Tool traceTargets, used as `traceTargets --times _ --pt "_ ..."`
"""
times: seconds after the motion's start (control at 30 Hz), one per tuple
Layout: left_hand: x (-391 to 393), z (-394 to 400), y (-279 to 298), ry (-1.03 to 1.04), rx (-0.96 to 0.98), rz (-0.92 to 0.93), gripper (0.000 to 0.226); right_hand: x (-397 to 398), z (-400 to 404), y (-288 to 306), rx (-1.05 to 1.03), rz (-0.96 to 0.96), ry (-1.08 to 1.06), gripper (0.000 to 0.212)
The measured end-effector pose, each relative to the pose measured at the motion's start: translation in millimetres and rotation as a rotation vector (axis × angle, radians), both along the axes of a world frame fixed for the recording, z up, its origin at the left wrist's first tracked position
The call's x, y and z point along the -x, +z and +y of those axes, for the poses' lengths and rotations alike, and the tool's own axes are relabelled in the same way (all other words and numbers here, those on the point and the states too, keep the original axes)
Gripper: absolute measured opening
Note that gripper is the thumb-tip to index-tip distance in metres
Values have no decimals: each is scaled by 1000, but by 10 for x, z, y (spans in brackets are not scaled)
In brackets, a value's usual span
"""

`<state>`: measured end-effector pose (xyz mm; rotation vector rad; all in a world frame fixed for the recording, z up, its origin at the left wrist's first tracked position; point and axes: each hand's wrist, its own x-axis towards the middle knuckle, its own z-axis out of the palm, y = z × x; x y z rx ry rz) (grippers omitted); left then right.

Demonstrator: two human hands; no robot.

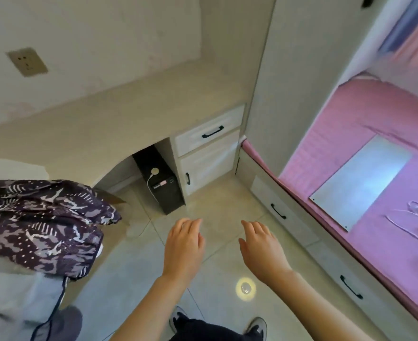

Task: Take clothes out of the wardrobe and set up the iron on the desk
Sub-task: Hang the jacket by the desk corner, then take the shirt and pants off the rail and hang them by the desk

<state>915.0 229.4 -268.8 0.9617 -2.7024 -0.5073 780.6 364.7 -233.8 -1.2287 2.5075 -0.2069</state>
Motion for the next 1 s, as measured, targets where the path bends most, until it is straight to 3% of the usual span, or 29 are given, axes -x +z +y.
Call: traceTargets --times 0.5,1.0 --pt "1879 1794 78 -288 26 56 35 1438 2023 175 114 64 -244 49" --pt "3710 1702 425 -434 54 109 39 3074 2035 274 195 167 -299 42"
